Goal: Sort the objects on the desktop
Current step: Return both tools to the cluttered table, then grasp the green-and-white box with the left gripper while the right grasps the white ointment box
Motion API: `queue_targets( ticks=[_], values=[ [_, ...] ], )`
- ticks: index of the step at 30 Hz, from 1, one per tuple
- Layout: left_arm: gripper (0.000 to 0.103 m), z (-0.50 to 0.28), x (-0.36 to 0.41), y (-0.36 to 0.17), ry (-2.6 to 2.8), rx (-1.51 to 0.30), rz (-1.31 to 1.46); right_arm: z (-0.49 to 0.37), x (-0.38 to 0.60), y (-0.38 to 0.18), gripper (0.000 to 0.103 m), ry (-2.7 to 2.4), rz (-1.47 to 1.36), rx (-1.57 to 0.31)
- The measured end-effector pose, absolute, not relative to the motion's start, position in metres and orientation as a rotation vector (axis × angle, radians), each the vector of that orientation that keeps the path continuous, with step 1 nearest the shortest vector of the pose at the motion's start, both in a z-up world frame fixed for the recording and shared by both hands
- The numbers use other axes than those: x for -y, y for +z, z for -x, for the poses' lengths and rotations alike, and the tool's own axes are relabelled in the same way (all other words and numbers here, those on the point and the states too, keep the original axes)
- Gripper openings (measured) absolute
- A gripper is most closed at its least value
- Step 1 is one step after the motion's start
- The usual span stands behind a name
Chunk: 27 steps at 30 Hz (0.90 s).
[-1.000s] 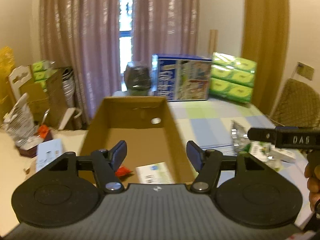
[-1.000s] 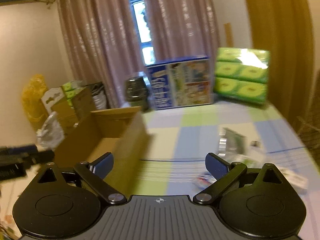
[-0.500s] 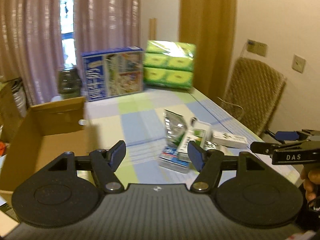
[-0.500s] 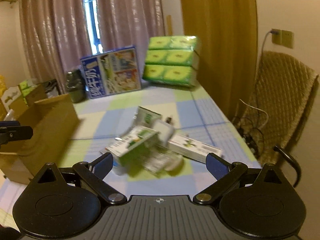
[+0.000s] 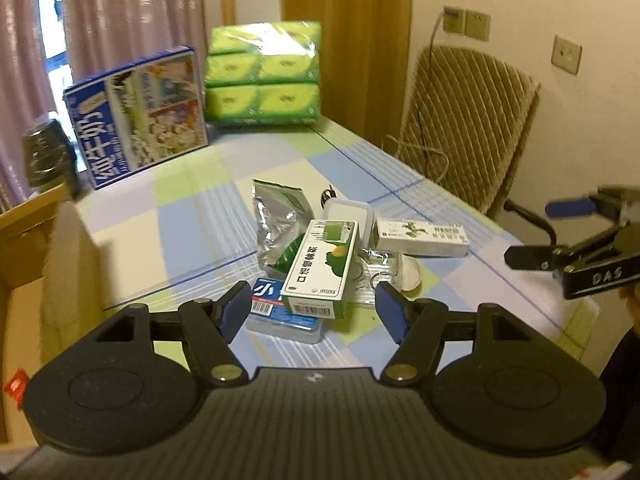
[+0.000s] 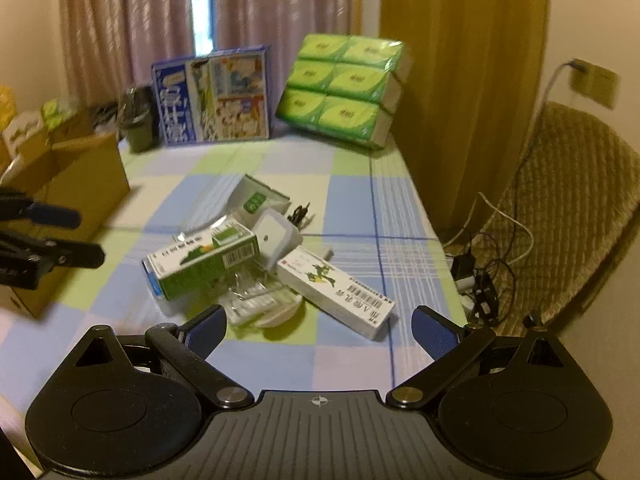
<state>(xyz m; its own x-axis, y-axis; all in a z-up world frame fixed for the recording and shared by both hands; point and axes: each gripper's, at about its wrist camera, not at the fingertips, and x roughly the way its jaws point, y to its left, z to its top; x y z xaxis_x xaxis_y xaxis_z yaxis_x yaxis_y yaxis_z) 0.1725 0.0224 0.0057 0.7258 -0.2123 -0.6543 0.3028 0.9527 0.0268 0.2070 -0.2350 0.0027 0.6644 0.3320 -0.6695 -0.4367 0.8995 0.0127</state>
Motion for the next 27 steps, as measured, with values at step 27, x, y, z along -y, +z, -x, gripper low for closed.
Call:
queue_targets(
  ticks=[27],
  values=[
    [0.055, -0.314, 0.017, -0.060, -0.476, -0.991, -0.289, -0.359, 0.209, -0.068, 0.067, 0.828, 0.556, -0.982]
  ],
)
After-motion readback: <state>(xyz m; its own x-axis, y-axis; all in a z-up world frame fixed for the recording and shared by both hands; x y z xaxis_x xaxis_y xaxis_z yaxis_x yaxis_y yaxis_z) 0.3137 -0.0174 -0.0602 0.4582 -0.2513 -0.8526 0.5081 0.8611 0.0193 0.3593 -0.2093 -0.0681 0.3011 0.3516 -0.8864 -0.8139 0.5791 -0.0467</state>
